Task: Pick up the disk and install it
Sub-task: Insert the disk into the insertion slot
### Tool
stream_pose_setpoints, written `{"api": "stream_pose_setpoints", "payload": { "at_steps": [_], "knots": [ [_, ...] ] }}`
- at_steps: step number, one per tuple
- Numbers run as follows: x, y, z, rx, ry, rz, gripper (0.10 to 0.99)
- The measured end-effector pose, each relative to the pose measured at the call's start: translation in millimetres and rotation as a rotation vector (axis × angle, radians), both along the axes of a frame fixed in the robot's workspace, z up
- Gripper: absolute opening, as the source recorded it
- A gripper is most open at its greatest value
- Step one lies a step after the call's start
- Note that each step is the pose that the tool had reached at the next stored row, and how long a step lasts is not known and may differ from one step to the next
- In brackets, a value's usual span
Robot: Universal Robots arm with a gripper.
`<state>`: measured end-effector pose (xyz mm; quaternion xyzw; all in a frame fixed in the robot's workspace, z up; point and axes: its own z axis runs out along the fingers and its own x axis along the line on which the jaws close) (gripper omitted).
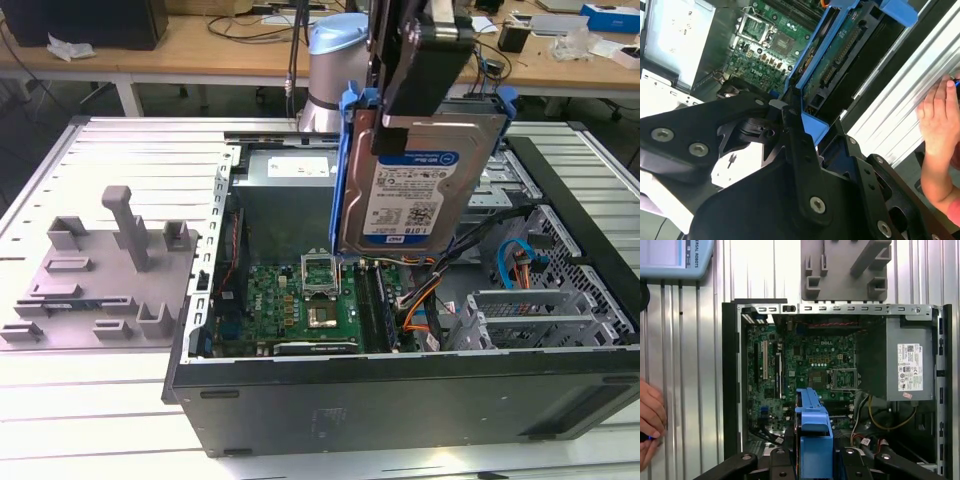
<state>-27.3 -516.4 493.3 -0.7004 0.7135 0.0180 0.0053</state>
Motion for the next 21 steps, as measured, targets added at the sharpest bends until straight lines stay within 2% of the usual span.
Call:
{"api": "stream_pose_setpoints", "payload": {
  "at_steps": [7, 14, 16, 21],
  "knots": [
    [15.6, -10.2, 0.0, 0.000, 0.0022, 0.000, 0.365],
    [44.3, -24.6, -0.1, 0.000, 0.0033, 0.000, 0.365],
    [50.6, -25.8, -0.2, 0.000, 0.0033, 0.000, 0.365],
    [73.6, -29.9, -0.6, 0.000, 0.0033, 0.000, 0.365]
  ]
}}
